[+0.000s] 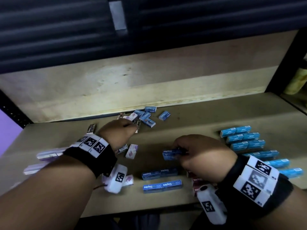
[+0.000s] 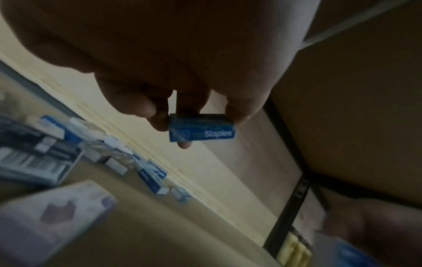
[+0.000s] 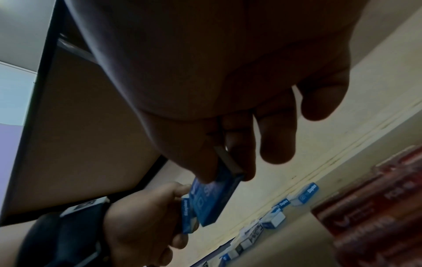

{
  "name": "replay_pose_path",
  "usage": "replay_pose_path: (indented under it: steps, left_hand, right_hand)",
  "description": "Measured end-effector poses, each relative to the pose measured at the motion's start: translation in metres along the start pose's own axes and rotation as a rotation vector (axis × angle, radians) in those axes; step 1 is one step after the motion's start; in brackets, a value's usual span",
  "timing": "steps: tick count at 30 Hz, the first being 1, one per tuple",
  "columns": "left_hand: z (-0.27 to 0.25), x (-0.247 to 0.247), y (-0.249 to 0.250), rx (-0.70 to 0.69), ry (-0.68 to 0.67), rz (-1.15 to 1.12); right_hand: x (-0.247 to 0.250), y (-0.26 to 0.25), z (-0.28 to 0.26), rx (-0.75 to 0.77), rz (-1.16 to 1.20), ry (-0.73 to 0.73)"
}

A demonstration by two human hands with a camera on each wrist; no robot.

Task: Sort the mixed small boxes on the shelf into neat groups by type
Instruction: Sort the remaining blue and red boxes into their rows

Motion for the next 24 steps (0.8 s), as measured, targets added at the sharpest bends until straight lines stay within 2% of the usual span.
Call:
replay_pose_path:
  steps: [3,6,10,15,24]
  left_hand:
    - [-0.024,-0.008,0.000,-0.084,-0.023,-0.013]
    - [-0.042,-0.017,-0.007,-0.015,-0.011,-0.195]
    - [-0.056,-0.027,-0.009,-0.028,-0.046,-0.273]
    - [-0.063,-0.025,-0.006,-0.029,-0.088,-0.166]
    - [-0.071,-0.028,0.000,-0.062,-0.038,-0.094]
  right_hand:
    - [-0.002,0.000,-0.001,-0.009,0.012,-0.008]
    - [-0.002,0.000,0.000,-0.012,0.033,-0.012]
    - [-0.001,0.001,0.000,-0.009,0.040,0.005]
    - [0.001,0.004,-0.001,-0.026,0.042,0.018]
    - [-0.001,0.006,0.001,-0.072,0.080,-0.004]
Point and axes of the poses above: each hand's wrist, its own z-axis towards the middle knuckle, its own x-axis out of the back of the hand, y = z × x, the point moved 4 cm from there along z, towards the middle knuckle, and after that the axes turned 7 degrees about y, right-handed, at the moved point
